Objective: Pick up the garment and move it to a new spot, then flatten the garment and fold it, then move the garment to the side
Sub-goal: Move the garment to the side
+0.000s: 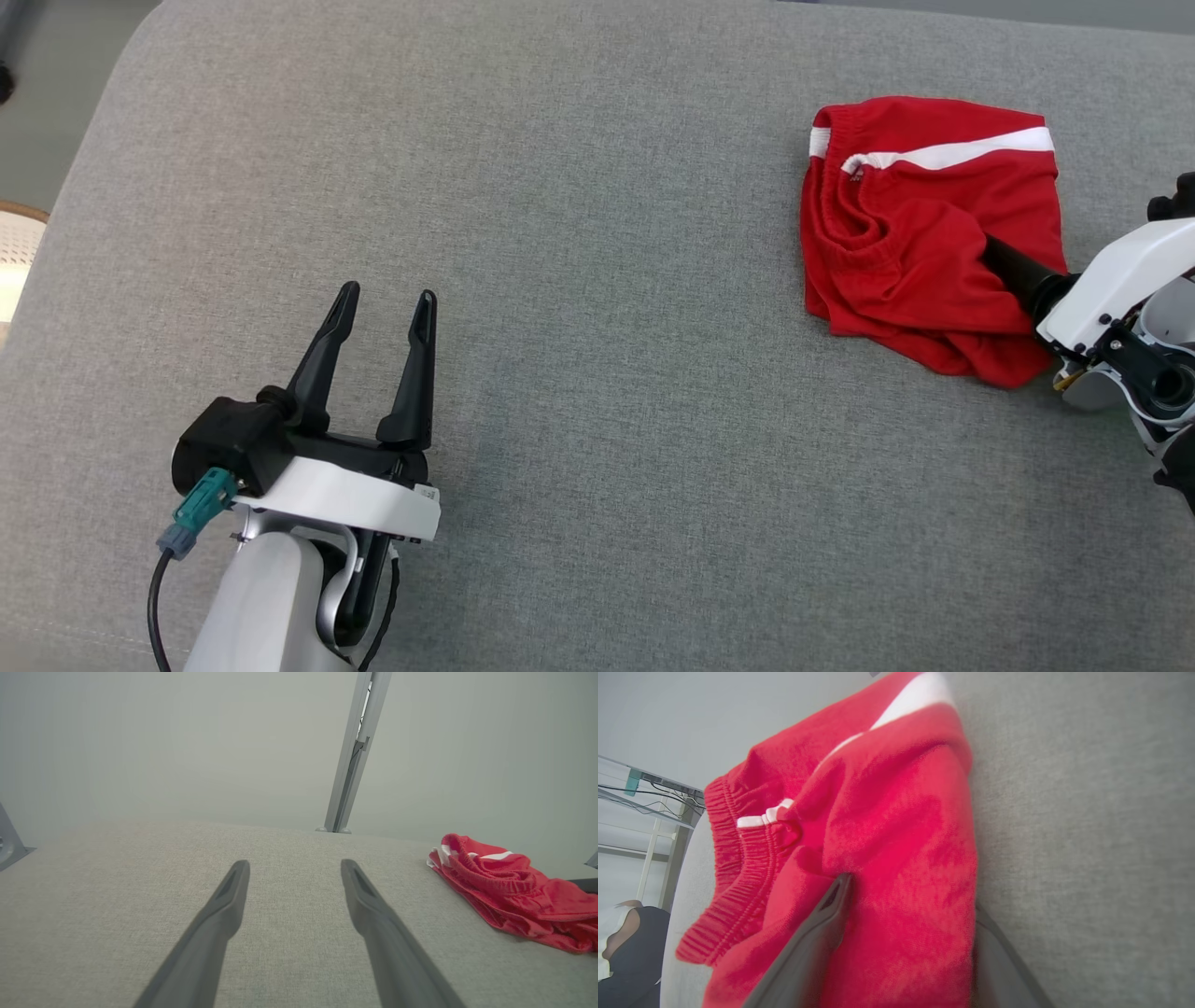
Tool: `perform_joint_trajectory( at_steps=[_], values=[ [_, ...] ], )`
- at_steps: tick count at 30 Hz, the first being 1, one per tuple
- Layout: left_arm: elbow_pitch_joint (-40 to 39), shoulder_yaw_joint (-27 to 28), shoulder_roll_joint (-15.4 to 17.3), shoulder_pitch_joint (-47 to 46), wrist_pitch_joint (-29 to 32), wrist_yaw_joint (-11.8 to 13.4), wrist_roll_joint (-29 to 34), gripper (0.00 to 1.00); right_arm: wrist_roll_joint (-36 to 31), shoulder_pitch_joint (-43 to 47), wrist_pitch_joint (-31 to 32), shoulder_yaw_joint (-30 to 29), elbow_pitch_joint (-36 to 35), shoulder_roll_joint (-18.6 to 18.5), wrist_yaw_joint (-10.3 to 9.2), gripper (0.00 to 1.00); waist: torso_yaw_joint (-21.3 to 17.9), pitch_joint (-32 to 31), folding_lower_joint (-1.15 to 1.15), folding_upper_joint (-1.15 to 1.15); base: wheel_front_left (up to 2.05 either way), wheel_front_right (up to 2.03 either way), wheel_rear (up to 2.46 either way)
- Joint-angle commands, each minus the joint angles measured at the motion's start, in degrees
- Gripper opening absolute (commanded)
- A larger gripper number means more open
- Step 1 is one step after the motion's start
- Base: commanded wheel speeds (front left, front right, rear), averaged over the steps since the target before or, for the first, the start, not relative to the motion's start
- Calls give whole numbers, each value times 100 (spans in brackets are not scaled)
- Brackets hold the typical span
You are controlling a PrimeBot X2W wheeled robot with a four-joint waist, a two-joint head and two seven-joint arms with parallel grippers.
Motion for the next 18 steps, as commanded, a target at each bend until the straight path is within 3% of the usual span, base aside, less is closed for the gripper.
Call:
perform_joint_trajectory(
  at_steps=[1,5,6,7,18],
  values=[
    [-16,19,23,-109,-4,-15,22,100,36,93,38,137,46,94,-3,100,-12,9,0,0,0,0,0],
    [-9,-15,24,-116,-4,-21,26,100,116,55,-9,302,-26,114,-3,100,-45,32,0,0,0,0,0],
    [-5,-22,25,-118,-4,-23,25,100,139,44,-8,349,-78,115,-3,46,-53,36,0,0,0,0,0],
    [-5,-30,25,-121,-4,-24,25,100,147,28,-50,393,-133,93,-3,0,-63,40,0,0,0,0,0],
    [69,-20,25,-25,-4,-24,29,100,94,-94,-600,1039,-501,-255,-3,0,-230,-165,0,0,0,0,0]
  ],
)
